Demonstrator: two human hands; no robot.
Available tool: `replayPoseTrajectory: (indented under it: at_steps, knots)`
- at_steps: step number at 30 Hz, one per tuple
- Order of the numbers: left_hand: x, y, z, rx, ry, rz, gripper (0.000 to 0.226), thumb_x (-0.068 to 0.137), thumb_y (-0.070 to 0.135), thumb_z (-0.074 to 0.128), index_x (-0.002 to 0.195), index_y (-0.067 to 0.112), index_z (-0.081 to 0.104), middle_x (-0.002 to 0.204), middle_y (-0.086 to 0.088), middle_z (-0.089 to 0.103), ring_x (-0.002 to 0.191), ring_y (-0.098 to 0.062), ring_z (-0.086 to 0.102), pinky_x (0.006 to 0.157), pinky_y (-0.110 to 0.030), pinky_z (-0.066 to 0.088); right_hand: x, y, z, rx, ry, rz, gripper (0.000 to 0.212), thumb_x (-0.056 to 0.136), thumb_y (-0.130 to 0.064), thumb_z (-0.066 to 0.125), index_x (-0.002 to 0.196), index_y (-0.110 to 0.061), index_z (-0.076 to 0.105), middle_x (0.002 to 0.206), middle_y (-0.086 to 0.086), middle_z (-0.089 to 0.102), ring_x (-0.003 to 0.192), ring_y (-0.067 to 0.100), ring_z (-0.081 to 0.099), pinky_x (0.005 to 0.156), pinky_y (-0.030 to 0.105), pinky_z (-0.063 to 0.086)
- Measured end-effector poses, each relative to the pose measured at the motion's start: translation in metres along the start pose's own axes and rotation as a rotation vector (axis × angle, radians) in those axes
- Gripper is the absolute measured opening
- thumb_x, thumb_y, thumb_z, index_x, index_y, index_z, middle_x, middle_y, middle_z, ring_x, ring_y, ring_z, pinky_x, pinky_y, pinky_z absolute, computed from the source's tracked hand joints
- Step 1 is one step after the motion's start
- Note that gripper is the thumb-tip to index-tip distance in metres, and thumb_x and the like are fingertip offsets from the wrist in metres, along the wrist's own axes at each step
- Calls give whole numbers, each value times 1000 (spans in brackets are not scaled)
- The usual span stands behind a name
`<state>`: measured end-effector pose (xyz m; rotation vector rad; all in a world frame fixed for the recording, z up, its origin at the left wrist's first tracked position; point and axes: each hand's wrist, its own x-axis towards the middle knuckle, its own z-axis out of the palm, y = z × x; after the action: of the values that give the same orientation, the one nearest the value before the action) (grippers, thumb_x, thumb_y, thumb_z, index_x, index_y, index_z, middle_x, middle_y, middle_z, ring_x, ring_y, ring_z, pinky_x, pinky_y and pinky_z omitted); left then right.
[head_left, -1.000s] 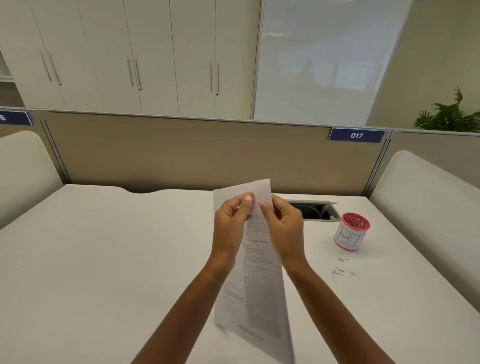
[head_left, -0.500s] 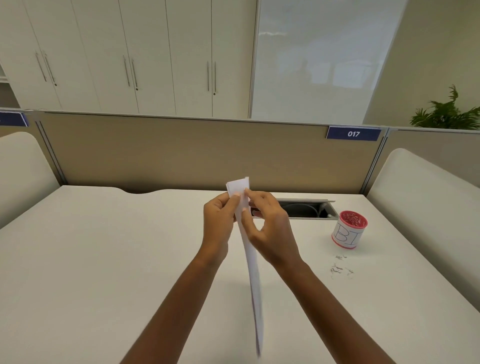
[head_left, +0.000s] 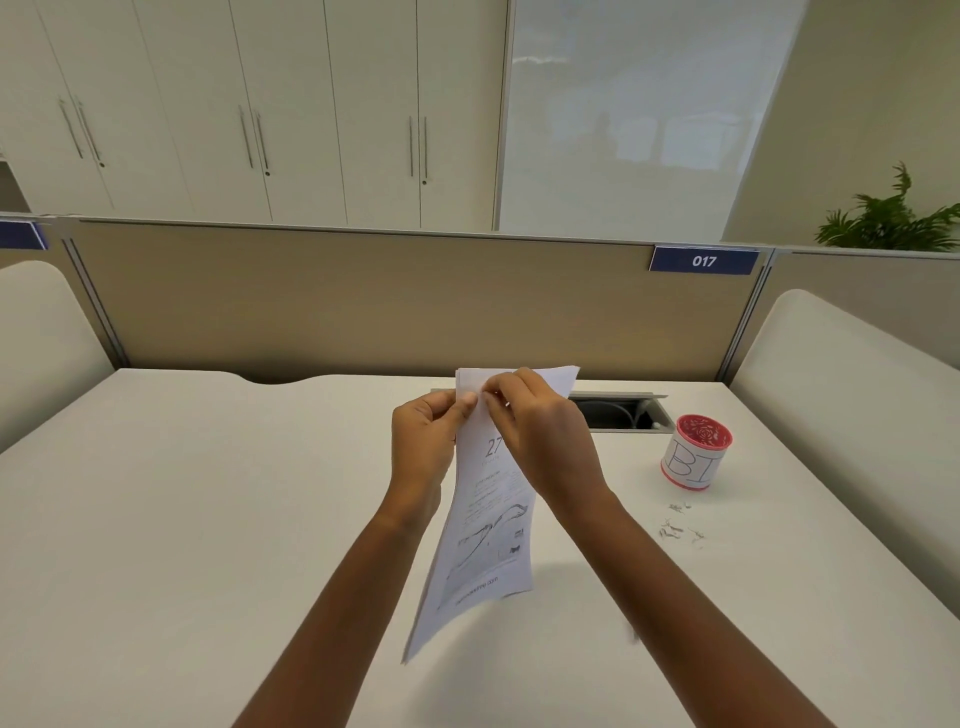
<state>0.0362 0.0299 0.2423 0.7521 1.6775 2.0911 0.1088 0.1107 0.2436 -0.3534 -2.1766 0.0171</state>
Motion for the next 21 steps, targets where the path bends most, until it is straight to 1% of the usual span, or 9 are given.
replayPoseTrajectory:
  at_steps: [2, 5, 7, 8, 10, 11, 15, 17, 21]
  knots:
    - [0, 0, 0, -11, 4, -14, 25, 89, 9, 53, 68, 18, 64, 75, -5, 64, 70, -21, 59, 69, -28, 51, 1, 1, 1, -40, -5, -16, 10, 79, -14, 58, 73, -7, 60, 66, 7, 64, 42, 20, 54, 39, 14, 33]
    - [0, 0, 0, -43, -9, -51, 22, 89, 11, 53, 72, 15, 65, 79, -7, 64, 70, -21, 61, 69, -27, 53, -1, 3, 4, 42, -2, 8, 11, 83, -16, 56, 78, -6, 58, 72, 7, 62, 49, 23, 55, 39, 25, 45]
    - [1, 1, -1, -62, -24, -68, 19, 89, 11, 54, 75, 13, 66, 83, -11, 64, 72, -23, 61, 72, -31, 53, -4, 2, 3, 181, -2, 93, 12, 86, -18, 53, 85, -6, 58, 80, 8, 64, 60, 24, 58, 49, 30, 51]
    - [1, 1, -1, -65, -27, -70, 18, 89, 12, 54, 76, 12, 66, 85, -12, 64, 73, -24, 61, 73, -31, 53, -4, 2, 2, 260, -6, 142, 13, 86, -18, 53, 87, -7, 59, 84, 7, 64, 65, 21, 59, 54, 27, 50]
    - [1, 0, 0, -56, -23, -63, 19, 90, 12, 53, 76, 13, 66, 84, -11, 64, 72, -24, 61, 69, -29, 53, -5, 1, 3, 396, -11, 244, 13, 87, -19, 53, 90, -7, 60, 87, 4, 64, 71, 15, 57, 61, 12, 45]
    - [1, 0, 0, -53, -13, -56, 20, 90, 13, 53, 74, 14, 66, 81, -9, 65, 71, -23, 61, 66, -27, 53, -5, 0, 4, 457, -10, 299, 14, 87, -19, 53, 91, -8, 60, 87, 3, 63, 73, 13, 56, 63, 10, 45]
    - [3, -2, -2, -72, 63, -35, 23, 91, 13, 52, 72, 17, 65, 74, -2, 65, 66, -17, 60, 59, -20, 52, -2, 1, 3, 740, -2, 550, 7, 91, -14, 51, 87, -11, 56, 79, 3, 61, 73, 15, 60, 68, 18, 53]
    - [4, -3, -3, -93, 93, -23, 24, 90, 13, 53, 70, 16, 64, 71, -1, 64, 63, -15, 58, 55, -16, 51, -2, 6, 3, 842, -18, 636, 7, 91, -12, 50, 86, -9, 56, 75, 1, 60, 71, 13, 60, 63, 14, 54]
    - [6, -8, -5, -83, 139, 5, 24, 90, 14, 53, 68, 17, 62, 68, 1, 63, 53, -8, 58, 49, -14, 49, -13, 34, 9, 834, -102, 758, 9, 89, -11, 53, 85, -7, 60, 72, -2, 62, 67, 9, 61, 57, 10, 53]
